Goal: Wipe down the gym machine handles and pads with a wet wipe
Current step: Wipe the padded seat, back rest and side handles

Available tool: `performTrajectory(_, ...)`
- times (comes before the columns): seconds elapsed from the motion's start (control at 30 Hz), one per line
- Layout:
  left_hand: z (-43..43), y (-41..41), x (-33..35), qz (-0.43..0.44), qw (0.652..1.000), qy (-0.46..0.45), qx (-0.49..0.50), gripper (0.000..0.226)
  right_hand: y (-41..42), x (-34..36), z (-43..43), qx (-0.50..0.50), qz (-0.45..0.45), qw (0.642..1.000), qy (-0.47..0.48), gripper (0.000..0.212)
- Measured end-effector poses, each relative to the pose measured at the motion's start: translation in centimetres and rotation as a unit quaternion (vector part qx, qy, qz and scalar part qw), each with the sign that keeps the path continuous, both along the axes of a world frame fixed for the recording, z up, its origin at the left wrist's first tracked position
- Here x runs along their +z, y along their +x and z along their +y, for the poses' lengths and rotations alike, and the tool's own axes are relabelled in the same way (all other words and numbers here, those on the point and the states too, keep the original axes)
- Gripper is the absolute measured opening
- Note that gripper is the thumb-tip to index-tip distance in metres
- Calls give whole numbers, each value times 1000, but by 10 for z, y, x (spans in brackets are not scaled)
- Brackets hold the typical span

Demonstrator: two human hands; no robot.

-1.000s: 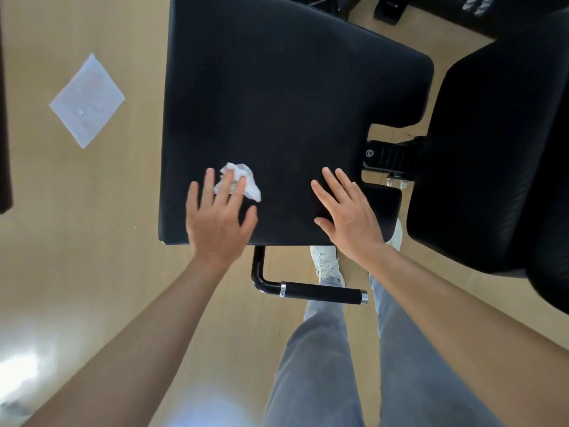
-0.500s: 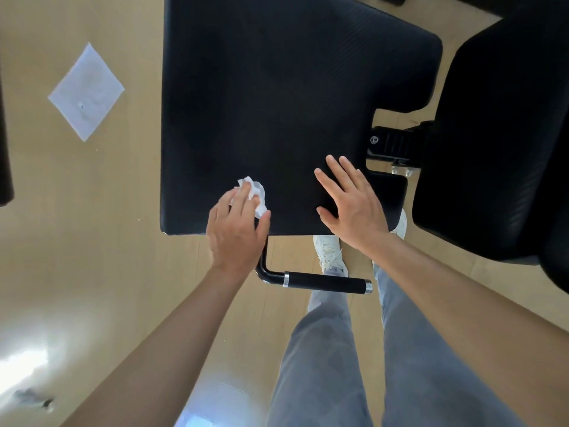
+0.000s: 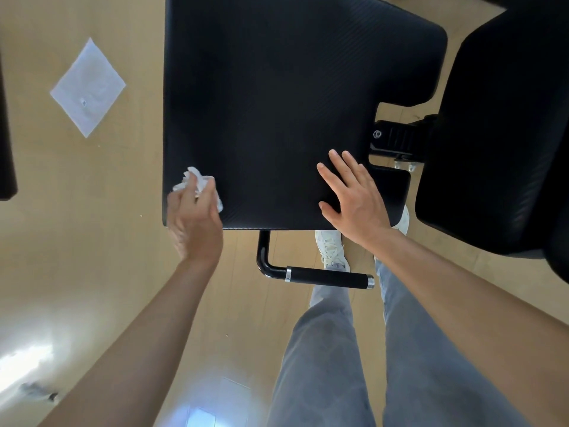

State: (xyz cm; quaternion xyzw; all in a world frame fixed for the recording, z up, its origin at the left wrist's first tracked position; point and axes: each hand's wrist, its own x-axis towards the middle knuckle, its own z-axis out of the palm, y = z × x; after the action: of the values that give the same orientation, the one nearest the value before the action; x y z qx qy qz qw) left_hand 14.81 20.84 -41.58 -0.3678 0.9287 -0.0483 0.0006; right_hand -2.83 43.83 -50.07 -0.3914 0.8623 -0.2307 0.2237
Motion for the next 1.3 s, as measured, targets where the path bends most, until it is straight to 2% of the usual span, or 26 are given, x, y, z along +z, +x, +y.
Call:
performTrajectory(0.13,48,14,-17,10,996,39,-75,44,0,-3,0,-3,1,1000,-6,73)
performTrajectory(0.23,50,30,-19,-16,991,29,-127,49,1,-4,1,-2,3,1000,-7,73)
performTrajectory(0.3,36,38,-15,-22,994,5,-106,45,2,-4,1,-7,3,1000,-8,74)
performTrajectory(0.37,20,43,-7,-37,998,-11,-45,39,3,-4,0,-11,0,1000,-5,74)
performTrajectory(0.5,1,40,-1,-33,999,0,40,40,1,-4,0,-8,-3,1000,-3,75)
performTrajectory(0.67,9,4,-21,-24,996,15,-87,53,-1,-4,2,2,-1,1000,2,74)
performTrajectory(0.73,22,-20,-29,-14,991,28,-133,50,-2,-4,2,5,-1,1000,1,74)
performTrajectory(0.87,40,-40,-33,-45,967,51,-245,48,-2,-4,2,5,-3,1000,1,74)
performTrajectory(0.93,33,-40,-29,-52,960,36,-273,42,-3,-4,2,5,-4,1000,0,74)
performTrajectory(1.0,19,-40,-23,-59,964,0,-259,39,-4,-5,3,6,-5,1000,-3,73)
performTrajectory(1.1,-6,-57,-16,-62,988,-19,-143,47,-4,-5,4,7,-4,1000,-6,73)
performTrajectory(1.17,-16,-76,-18,-51,994,-9,-100,49,-4,-4,3,5,-5,1000,-10,73)
performTrajectory(1.23,-14,-95,-22,-38,994,3,-107,46,-5,-2,3,8,-4,1000,-13,73)
performTrajectory(1.3,-2,-105,-27,-39,987,8,-154,42,-8,-1,4,16,-3,1000,-14,73)
